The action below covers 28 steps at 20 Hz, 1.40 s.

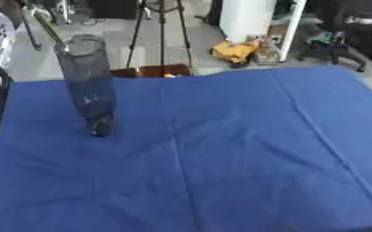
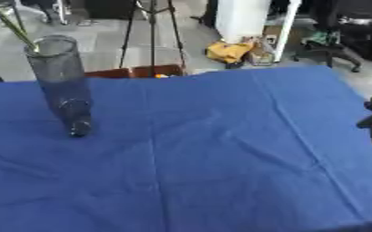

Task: Arrange flowers into the vase.

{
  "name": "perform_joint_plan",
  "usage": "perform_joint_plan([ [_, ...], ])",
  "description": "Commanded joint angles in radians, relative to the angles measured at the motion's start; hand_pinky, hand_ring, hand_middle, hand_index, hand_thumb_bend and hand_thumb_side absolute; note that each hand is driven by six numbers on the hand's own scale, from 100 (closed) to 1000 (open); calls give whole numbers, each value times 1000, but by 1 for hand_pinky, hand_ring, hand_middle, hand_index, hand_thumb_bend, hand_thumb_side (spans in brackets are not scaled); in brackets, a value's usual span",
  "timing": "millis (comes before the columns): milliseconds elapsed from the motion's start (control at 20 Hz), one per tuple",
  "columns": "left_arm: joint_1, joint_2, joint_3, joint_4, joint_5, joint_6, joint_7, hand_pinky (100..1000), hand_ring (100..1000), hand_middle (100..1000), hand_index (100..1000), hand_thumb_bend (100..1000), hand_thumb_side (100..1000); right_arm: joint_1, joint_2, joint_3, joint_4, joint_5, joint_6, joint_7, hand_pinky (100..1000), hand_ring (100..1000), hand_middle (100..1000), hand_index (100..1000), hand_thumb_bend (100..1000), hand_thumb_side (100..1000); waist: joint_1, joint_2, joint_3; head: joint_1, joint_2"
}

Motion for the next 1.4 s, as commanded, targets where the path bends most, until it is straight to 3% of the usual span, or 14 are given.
perform_joint_plan([
  [50, -30, 3, -4, 28, -20, 0, -1, 100, 100, 100, 100, 898, 444, -6, -28, -10, -8, -6, 0, 5, 832, 953, 586, 908, 279, 600, -5, -21, -2, -1, 5],
  [350, -53, -9, -13, 100, -92, 9, 23, 100, 100, 100, 100, 980, 410, -8, -29, -8, -8, -5, 2, 10, 832, 954, 585, 908, 280, 600, 0, -20, -8, -2, 8],
  [600, -65, -16, -15, 138, -159, 15, 56, 100, 100, 100, 108, 983, 457, -9, -28, -8, -7, -6, 4, 12, 833, 953, 585, 908, 281, 599, 4, -20, -11, -4, 7],
  [1000, -62, -22, -21, 172, -202, 44, 82, 138, 104, 100, 254, 974, 523, -9, -27, -9, -7, -7, 5, 14, 833, 953, 585, 908, 280, 599, 3, -22, -13, -7, 7],
  [1150, -60, -22, -26, 172, -210, 47, 79, 169, 159, 106, 306, 979, 531, -8, -27, -9, -7, -8, 4, 13, 834, 953, 585, 908, 280, 599, 2, -22, -13, -7, 6],
  [1400, -58, -22, -33, 164, -224, 44, 56, 210, 240, 196, 397, 984, 546, -9, -27, -9, -6, -9, 3, 15, 834, 953, 585, 908, 279, 600, 0, -22, -12, -8, 6],
])
